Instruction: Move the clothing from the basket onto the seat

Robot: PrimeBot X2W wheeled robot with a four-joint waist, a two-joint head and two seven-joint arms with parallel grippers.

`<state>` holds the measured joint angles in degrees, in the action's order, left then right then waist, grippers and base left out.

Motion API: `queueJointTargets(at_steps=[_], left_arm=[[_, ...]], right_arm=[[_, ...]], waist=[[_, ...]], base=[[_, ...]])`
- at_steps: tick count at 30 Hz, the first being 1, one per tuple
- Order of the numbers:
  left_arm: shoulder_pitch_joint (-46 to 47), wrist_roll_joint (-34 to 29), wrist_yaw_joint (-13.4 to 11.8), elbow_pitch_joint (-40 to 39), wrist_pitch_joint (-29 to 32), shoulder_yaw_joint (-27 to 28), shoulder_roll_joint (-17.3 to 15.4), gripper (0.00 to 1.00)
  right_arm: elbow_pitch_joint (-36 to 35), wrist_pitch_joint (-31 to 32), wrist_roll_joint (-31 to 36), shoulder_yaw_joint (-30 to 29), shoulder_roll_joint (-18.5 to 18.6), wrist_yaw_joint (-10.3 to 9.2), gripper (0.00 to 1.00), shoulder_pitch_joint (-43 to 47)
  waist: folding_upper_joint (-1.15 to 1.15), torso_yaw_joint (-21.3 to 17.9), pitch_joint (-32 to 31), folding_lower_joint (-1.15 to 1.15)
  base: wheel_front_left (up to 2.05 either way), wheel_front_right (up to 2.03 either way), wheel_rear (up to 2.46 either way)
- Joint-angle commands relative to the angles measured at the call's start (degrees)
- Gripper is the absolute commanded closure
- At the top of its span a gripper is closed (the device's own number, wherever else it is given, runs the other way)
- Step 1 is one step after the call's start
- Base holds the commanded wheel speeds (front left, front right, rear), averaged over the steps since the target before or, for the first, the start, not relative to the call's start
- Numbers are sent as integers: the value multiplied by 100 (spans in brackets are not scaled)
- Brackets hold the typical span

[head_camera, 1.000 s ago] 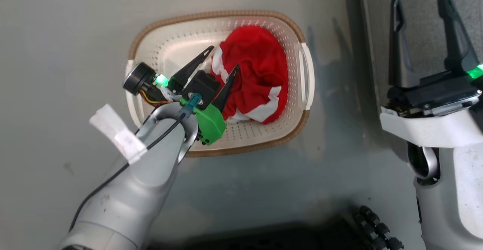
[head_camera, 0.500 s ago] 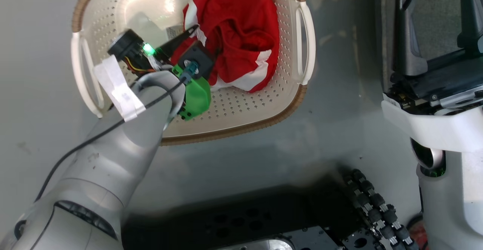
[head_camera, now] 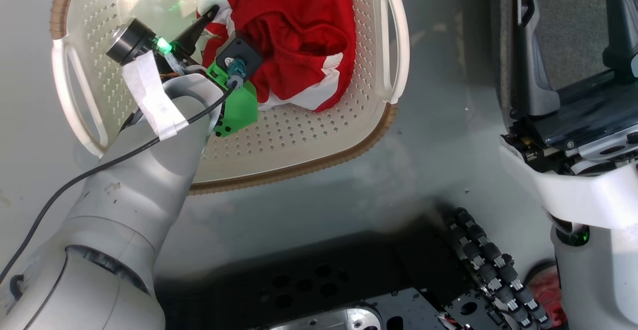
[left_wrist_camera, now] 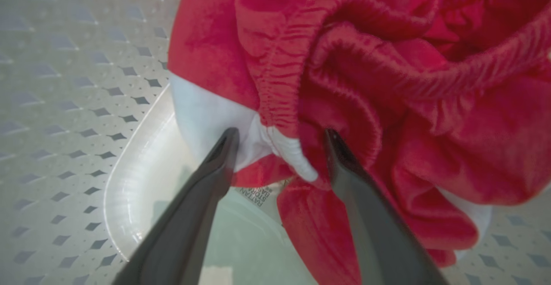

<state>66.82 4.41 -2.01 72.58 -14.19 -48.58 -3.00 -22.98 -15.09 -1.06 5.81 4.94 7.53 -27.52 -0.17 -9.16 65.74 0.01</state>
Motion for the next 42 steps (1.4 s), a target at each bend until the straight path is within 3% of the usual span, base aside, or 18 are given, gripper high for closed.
queueJointTargets(at_steps=[1,6,7,8,9,15,23,32,42], left_arm=[[115,52,-81,29,-11,-5,-14,0],[172,105,-265,84,-32,6,-67,1],[168,144,-311,94,-3,50,-87,56],[166,154,-349,101,25,81,-114,95],[167,157,-396,108,59,81,-148,100],[145,201,-481,123,89,61,-300,100],[126,307,-798,-94,-93,131,-447,100],[-863,391,-1332,-2459,-96,547,-865,100],[-2507,338,-1529,-4178,-97,1243,-955,100]], right_arm=[[-53,-12,19,25,21,-8,0,95],[-137,-12,22,107,2,-8,0,172],[-134,-12,15,133,-1,-8,0,204],[-133,-12,16,158,0,-8,0,224],[-134,-12,23,187,5,-8,0,234],[-151,-12,-22,217,26,-8,0,261],[-101,-12,-92,276,-47,-8,0,-15],[57,-12,-143,298,-146,-8,0,-180],[385,-12,-199,262,-186,-8,0,190]], waist=[[17,-27,11,-1],[17,-91,12,-1],[17,-106,10,-1],[17,-118,9,-1],[17,-132,3,-1],[17,-182,-25,-1],[17,-188,-94,-1],[17,-129,-701,-1],[17,-94,-2153,-1]], base=[[0,0,0],[0,0,0],[0,0,0],[0,0,0],[0,0,0],[0,0,0],[0,0,0],[0,0,0],[0,0,0]])
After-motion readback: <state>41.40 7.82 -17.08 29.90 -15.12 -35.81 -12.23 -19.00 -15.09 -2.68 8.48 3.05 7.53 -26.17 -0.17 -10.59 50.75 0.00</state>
